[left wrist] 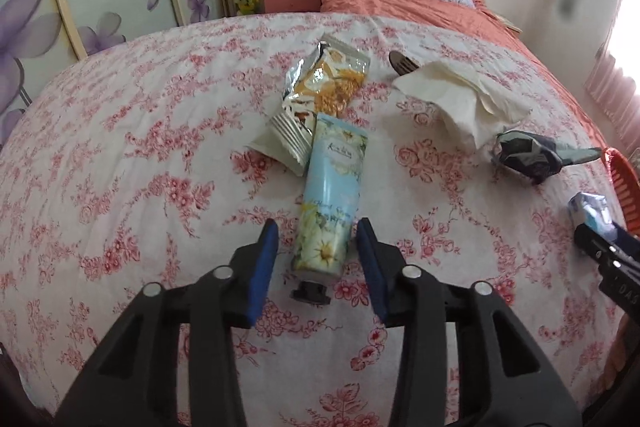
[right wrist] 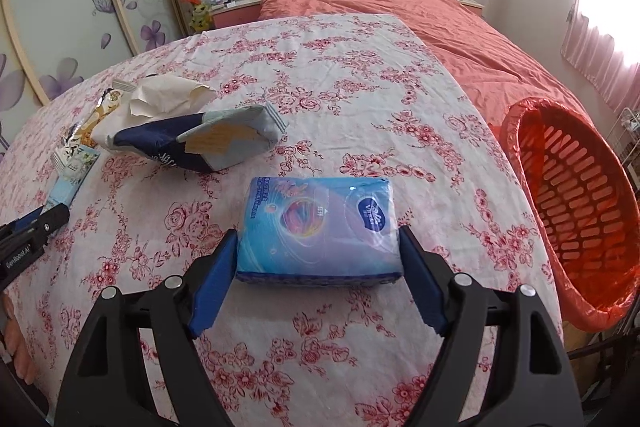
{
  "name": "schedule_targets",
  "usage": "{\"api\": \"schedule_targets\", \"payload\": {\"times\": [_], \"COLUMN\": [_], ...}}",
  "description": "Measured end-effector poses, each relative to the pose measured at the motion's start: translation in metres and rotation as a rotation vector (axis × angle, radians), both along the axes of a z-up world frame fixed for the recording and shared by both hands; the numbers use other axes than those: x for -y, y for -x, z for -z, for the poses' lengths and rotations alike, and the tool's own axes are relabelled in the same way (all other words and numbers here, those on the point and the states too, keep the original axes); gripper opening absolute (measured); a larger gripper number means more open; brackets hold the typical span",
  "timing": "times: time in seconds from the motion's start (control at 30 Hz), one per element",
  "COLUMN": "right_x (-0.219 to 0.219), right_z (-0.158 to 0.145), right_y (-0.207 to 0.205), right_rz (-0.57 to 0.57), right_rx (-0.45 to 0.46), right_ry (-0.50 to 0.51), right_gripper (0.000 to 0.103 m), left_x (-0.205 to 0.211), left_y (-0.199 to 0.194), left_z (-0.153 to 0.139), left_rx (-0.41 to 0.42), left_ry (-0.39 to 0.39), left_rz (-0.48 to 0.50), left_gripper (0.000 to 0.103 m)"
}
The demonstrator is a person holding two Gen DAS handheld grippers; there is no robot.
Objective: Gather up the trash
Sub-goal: 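Lift the lotion tube and tissue pack off the bed with both tools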
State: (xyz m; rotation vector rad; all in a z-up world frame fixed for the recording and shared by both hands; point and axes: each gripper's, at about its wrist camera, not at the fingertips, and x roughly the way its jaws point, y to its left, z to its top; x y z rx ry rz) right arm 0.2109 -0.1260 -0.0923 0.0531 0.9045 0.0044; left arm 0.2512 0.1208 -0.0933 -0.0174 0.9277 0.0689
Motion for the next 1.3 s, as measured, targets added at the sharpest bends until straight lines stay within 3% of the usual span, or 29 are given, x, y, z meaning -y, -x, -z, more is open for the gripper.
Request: {"api": "schedule_targets", "payload": {"times": [0.6,1.3], "right_x": [-0.0035,-0.0030], "right_z": [0.0014,0.0026], "right_y": [-0.0030,-0.0026], "right_rz": [0.005,0.012], "right_rx": [-0.011,-0.016], "right_ry": [0.029,0.028], "right_gripper": [0.082,0.086], "left_x": [-0.0010,0.0043], "left_y": [0.0040,0.0032], "left_z": [0.0015,0.0025], "left_rx": [0.021,0.018], "left_ry": [0.011,0.011], "left_rz": [-0.006,0.002], "left_gripper": [0.040,0.048]}}
